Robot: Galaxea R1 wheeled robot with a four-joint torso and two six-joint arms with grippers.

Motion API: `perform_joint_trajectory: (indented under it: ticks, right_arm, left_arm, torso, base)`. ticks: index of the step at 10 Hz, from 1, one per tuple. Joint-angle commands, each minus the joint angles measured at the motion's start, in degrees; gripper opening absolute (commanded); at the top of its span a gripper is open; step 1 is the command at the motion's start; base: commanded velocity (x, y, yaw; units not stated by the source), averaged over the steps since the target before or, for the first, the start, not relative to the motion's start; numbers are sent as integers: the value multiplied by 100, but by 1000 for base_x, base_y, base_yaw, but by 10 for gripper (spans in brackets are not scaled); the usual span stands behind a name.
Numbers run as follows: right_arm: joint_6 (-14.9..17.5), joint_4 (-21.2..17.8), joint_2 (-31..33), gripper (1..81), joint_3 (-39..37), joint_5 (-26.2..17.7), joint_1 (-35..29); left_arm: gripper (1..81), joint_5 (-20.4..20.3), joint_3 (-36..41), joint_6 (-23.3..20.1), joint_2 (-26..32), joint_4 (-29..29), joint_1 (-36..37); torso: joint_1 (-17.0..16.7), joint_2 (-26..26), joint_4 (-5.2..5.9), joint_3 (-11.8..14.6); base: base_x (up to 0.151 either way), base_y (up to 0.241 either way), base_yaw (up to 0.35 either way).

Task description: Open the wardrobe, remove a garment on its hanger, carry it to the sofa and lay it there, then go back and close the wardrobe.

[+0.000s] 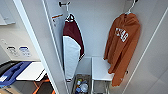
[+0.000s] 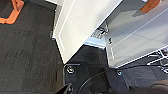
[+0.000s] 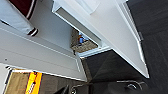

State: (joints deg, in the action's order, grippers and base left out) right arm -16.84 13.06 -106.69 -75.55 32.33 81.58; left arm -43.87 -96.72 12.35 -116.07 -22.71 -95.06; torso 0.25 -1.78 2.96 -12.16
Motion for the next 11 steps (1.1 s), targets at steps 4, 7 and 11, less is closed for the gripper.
perform_joint_trajectory:
  ticks: [4,7,11]
  right_arm:
    - [-926,83,-2505,811,-2969,-822,672]
    - [-918,153,-3535,811,-4158,-1334,741]
    - [-847,180,-4634,811,-5336,-2142,750]
  left_arm:
    - [811,955,-4122,874,-3173,338,-27]
    - [811,2180,-5294,866,-4248,329,334]
    - [811,3226,-5806,778,-4935,320,571]
  torso:
    - [-4,-5,0,4]
    - [-9,-7,0,6]
    - [-13,-9,0,9]
  base:
    - [0,0,0]
    - [0,0,0]
    - [0,0,0]
